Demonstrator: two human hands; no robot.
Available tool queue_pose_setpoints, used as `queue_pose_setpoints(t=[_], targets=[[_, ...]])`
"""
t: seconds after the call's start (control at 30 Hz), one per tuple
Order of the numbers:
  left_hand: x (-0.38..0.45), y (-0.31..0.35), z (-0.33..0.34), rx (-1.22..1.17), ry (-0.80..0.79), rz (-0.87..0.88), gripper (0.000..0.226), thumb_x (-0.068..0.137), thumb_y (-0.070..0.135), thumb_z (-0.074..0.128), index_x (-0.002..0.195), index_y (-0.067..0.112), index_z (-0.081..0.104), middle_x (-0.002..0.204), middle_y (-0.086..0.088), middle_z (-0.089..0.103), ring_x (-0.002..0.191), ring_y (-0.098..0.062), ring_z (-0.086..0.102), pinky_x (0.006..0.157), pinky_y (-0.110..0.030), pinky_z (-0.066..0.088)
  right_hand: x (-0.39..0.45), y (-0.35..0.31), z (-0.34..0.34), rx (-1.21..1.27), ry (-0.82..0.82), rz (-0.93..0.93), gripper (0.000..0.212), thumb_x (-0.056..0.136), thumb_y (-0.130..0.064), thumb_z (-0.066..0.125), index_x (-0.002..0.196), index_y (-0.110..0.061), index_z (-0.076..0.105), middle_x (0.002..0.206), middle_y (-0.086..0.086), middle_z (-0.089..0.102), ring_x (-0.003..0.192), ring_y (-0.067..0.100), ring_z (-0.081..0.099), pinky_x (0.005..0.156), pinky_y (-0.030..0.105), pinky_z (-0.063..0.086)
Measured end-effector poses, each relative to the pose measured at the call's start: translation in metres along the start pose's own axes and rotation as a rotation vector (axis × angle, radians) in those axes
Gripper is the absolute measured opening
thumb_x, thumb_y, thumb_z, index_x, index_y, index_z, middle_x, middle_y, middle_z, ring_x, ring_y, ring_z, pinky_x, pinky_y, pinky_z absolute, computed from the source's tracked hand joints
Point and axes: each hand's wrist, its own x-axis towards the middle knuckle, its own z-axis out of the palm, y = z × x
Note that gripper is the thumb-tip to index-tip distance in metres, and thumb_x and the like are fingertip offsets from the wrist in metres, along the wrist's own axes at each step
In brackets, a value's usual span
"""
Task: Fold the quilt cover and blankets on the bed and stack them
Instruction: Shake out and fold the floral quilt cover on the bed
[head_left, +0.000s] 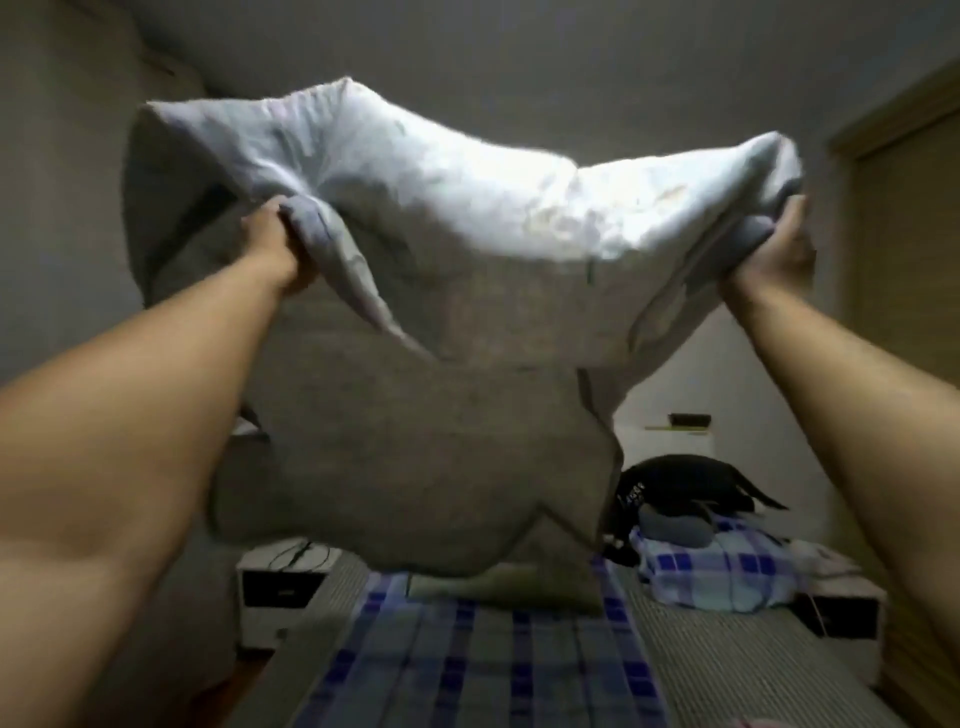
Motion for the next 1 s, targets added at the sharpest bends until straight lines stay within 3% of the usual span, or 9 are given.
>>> queue_pose_setpoints(t=[0.1, 0.2, 0.27, 0.37, 0.47, 0.6, 0.73, 0.83, 1.0], targets=[[-0.04, -0.019, -0.037, 0.443, 0.066, -0.034, 0.031, 0.091, 0.016, 0.058, 0.12, 0.004, 0.056, 0.128, -0.032, 0.056, 0.121, -0.05, 0.053, 0.099, -0.049, 0.046, 0.009, 0.01, -0.054, 0.041, 0.112, 0.157, 0.06, 0.085, -0.068, 0.035, 0.104, -0.027, 0.074, 0.108, -0.01, 0.071, 0.099, 0.004, 0.065, 0.088, 0.024, 0.051], [-0.087, -0.048, -0.067, 0.595, -0.029, -0.077, 0.039, 0.089, 0.012, 0.059, 0.127, 0.007, 0.05, 0.129, -0.034, 0.053, 0.12, -0.053, 0.051, 0.1, -0.056, 0.043, -0.014, 0.024, -0.109, -0.004, 0.05, 0.167, 0.045, 0.089, -0.057, 0.032, 0.083, -0.031, 0.069, 0.095, -0.008, 0.069, 0.089, 0.007, 0.065, 0.083, 0.03, 0.054], [-0.113, -0.08, -0.082, 0.623, -0.078, -0.094, 0.03, 0.095, 0.019, 0.053, 0.124, 0.012, 0.052, 0.129, -0.033, 0.053, 0.117, -0.053, 0.052, 0.099, -0.057, 0.043, -0.039, 0.041, -0.139, -0.266, -0.076, 0.056, 0.038, 0.087, -0.053, 0.03, 0.09, -0.028, 0.058, 0.105, 0.008, 0.067, 0.1, 0.025, 0.063, 0.091, 0.043, 0.051], [-0.167, -0.134, -0.099, 0.702, -0.191, -0.081, 0.019, 0.096, 0.016, 0.049, 0.113, 0.014, 0.057, 0.127, -0.031, 0.056, 0.11, -0.051, 0.057, 0.096, -0.057, 0.046, -0.087, 0.076, -0.185, -0.693, -0.369, -0.085, 0.015, 0.095, -0.026, 0.047, 0.11, -0.023, 0.05, 0.112, 0.025, 0.062, 0.101, 0.045, 0.061, 0.087, 0.049, 0.05], [-0.235, -0.177, -0.109, 0.85, -0.322, 0.006, 0.013, 0.095, 0.016, 0.049, 0.104, 0.016, 0.058, 0.119, -0.027, 0.061, 0.101, -0.046, 0.06, 0.087, -0.051, 0.05, -0.149, 0.096, -0.231, -1.03, -0.563, -0.201, 0.015, 0.09, -0.017, 0.051, 0.103, -0.021, 0.045, 0.103, 0.024, 0.062, 0.09, 0.046, 0.061, 0.076, 0.046, 0.05], [-0.333, -0.222, -0.103, 0.94, -0.473, 0.092, 0.028, 0.1, 0.028, 0.041, 0.122, 0.026, 0.058, 0.117, -0.017, 0.061, 0.101, -0.039, 0.059, 0.081, -0.045, 0.048, -0.219, 0.125, -0.296, -1.311, -0.626, -0.341, 0.012, 0.087, -0.014, 0.057, 0.097, -0.015, 0.049, 0.09, 0.017, 0.063, 0.077, 0.037, 0.063, 0.061, 0.037, 0.043], [-0.41, -0.265, -0.098, 1.035, -0.7, 0.085, 0.041, 0.083, 0.035, 0.069, 0.122, 0.027, 0.058, 0.109, -0.009, 0.058, 0.097, -0.029, 0.058, 0.076, -0.041, 0.049, -0.273, 0.154, -0.335, -1.407, -0.782, -0.401, 0.025, 0.068, -0.001, 0.072, 0.085, -0.009, 0.055, 0.071, 0.017, 0.061, 0.061, 0.037, 0.062, 0.051, 0.035, 0.037], [-0.45, -0.293, -0.092, 1.14, -0.872, 0.057, 0.069, 0.061, 0.049, 0.081, 0.12, 0.037, 0.05, 0.106, 0.001, 0.051, 0.095, -0.019, 0.054, 0.076, -0.037, 0.048, -0.311, 0.173, -0.348, -1.494, -0.869, -0.361, 0.027, 0.064, 0.0, 0.074, 0.081, -0.01, 0.056, 0.071, 0.014, 0.058, 0.061, 0.036, 0.06, 0.052, 0.036, 0.039], [-0.515, -0.344, -0.083, 1.109, -1.046, 0.101, 0.073, 0.059, 0.071, 0.071, 0.119, 0.035, 0.051, 0.119, -0.001, 0.049, 0.104, -0.019, 0.055, 0.08, -0.036, 0.048, -0.372, 0.198, -0.383, -1.649, -1.045, -0.154, 0.034, 0.059, -0.008, 0.083, 0.087, -0.01, 0.063, 0.088, 0.016, 0.054, 0.08, 0.037, 0.055, 0.06, 0.039, 0.045]])
